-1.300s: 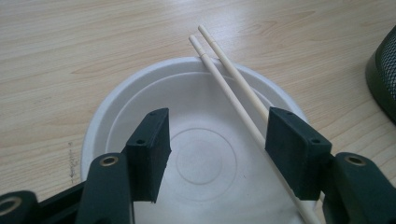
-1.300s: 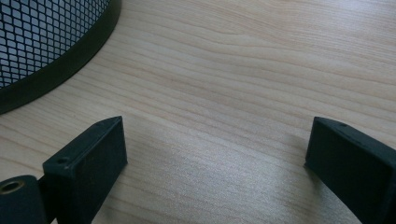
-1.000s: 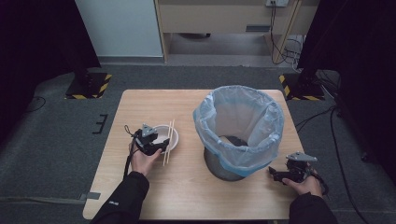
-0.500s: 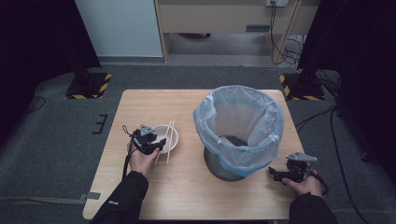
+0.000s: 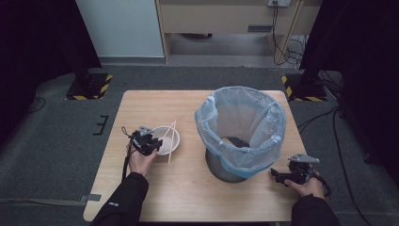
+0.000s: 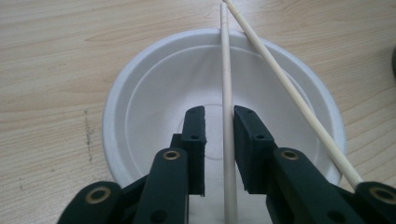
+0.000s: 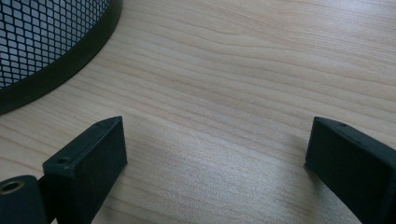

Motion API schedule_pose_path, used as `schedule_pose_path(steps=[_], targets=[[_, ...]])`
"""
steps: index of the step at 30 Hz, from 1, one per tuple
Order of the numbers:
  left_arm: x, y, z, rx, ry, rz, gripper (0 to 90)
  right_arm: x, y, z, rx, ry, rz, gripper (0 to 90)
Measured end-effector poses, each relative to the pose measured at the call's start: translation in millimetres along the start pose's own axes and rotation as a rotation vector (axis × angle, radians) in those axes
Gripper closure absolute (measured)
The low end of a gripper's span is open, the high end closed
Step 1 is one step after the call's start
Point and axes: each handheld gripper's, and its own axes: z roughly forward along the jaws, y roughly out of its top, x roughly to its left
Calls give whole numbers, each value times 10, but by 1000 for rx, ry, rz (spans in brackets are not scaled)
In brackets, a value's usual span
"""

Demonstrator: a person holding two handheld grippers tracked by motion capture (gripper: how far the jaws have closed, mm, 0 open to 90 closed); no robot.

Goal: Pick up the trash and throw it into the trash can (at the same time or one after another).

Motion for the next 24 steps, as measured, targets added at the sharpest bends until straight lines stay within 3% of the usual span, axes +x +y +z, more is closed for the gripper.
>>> schedule_pose_path(steps=[8, 16, 24], targets=[[17, 7, -23, -3, 6, -6, 837, 0, 0, 0, 0, 0, -1, 55], [33, 8, -32, 1, -4, -15, 854, 0, 0, 0, 0, 0, 0, 55], [34, 80, -163, -52, -19, -23, 854, 0, 0, 0, 0, 0, 0, 55]])
